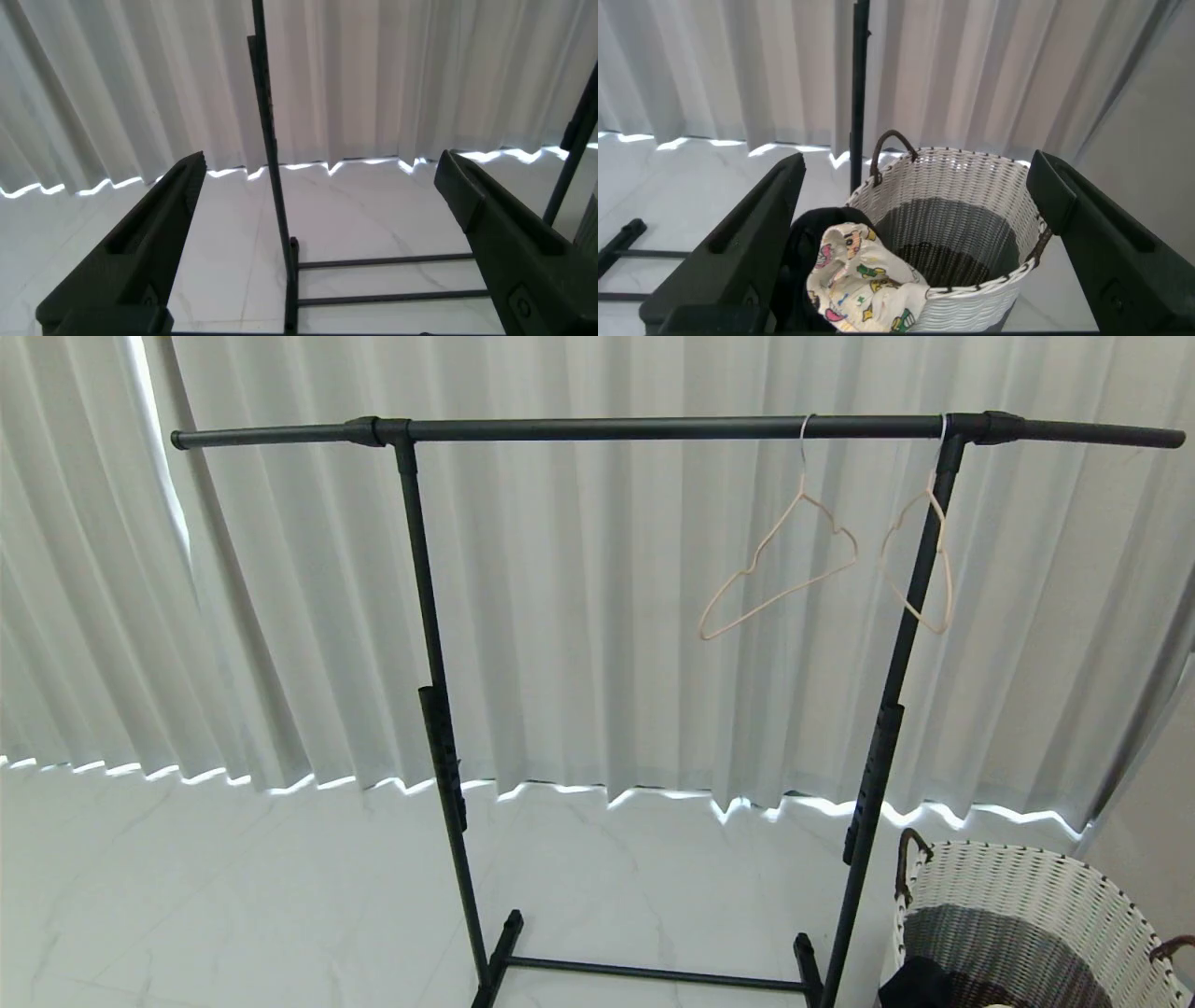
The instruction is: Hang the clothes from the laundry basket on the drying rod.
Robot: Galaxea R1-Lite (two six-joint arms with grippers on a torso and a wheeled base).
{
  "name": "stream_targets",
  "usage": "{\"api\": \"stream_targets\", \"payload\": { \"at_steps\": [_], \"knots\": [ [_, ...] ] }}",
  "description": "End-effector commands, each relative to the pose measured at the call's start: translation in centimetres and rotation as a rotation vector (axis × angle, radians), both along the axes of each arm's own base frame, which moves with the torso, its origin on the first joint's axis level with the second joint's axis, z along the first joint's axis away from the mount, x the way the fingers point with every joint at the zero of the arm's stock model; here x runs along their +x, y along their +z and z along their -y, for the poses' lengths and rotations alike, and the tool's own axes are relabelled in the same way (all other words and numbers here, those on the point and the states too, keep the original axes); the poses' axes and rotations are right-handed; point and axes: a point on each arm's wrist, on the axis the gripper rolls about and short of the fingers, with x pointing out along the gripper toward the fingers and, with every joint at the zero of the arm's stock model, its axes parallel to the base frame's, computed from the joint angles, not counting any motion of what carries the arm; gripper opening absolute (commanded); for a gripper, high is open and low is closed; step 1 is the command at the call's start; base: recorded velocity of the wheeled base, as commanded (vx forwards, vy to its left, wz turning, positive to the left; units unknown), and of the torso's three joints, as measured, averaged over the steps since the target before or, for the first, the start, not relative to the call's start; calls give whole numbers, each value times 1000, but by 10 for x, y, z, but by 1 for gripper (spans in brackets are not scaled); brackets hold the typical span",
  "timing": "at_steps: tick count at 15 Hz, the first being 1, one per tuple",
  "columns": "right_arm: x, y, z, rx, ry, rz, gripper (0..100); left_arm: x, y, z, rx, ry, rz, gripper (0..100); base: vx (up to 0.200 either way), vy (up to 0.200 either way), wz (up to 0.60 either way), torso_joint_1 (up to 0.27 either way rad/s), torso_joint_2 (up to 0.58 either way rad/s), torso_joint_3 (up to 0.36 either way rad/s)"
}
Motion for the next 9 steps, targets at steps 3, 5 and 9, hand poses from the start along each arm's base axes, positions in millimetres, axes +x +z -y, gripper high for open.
{"api": "stream_targets", "payload": {
  "at_steps": [3, 5, 9],
  "knots": [
    [0, 0, 0, -11, 2, 0, 100, 0, 0, 0, -14, 1, -2, 100, 0, 0, 0, 0, 0, 0],
    [0, 0, 0, -8, 2, 0, 100, 0, 0, 0, -17, 1, -2, 100, 0, 0, 0, 0, 0, 0],
    [0, 0, 0, -16, 2, -2, 100, 0, 0, 0, -15, 1, -2, 100, 0, 0, 0, 0, 0, 0]
  ]
}}
